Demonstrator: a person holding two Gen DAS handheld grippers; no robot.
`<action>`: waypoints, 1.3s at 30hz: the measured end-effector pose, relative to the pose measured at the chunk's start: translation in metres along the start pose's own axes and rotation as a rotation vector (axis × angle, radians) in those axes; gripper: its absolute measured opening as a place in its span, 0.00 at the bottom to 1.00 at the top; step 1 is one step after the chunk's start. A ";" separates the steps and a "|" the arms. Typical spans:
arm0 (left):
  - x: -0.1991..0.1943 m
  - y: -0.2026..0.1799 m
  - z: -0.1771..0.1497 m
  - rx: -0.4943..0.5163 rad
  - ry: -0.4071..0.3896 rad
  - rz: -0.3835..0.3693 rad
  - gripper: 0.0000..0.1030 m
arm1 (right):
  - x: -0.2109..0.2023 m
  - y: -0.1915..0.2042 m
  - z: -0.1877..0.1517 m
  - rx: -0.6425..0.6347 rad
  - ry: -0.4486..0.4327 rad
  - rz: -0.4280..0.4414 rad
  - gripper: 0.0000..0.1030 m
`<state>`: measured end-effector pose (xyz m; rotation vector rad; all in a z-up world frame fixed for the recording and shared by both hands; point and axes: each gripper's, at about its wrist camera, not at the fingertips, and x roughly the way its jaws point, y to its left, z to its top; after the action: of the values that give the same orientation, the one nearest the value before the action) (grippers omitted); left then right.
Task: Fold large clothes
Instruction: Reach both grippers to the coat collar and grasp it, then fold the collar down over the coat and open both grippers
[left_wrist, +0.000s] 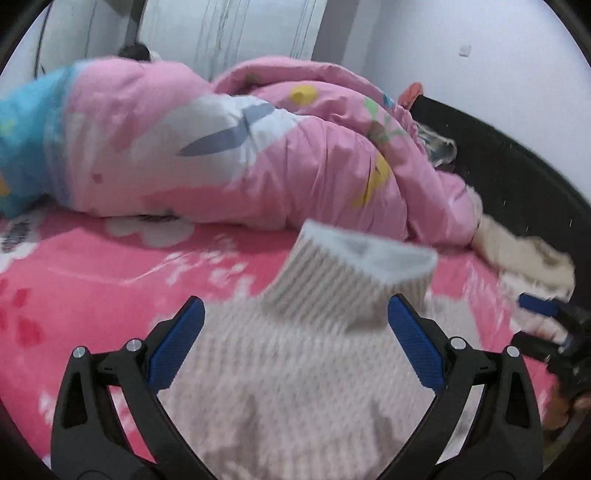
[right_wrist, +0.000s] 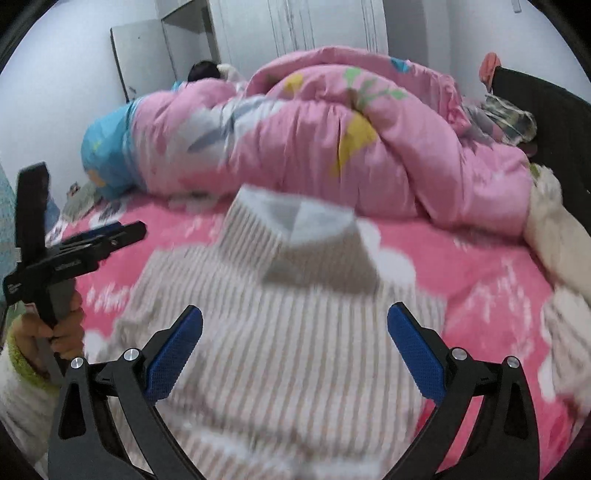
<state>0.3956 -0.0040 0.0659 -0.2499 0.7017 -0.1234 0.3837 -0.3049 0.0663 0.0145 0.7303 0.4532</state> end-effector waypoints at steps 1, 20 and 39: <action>0.020 0.002 0.014 -0.031 0.023 -0.023 0.93 | 0.011 -0.007 0.014 0.016 0.005 0.017 0.95; 0.118 -0.008 0.028 -0.046 0.247 -0.126 0.22 | 0.109 -0.050 0.039 0.099 0.235 0.070 0.22; 0.062 -0.005 -0.087 0.070 0.248 -0.124 0.20 | 0.045 0.010 0.016 -0.066 0.142 0.150 0.48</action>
<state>0.3852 -0.0371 -0.0354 -0.2125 0.9269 -0.3006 0.4201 -0.2754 0.0511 -0.0248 0.8567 0.6261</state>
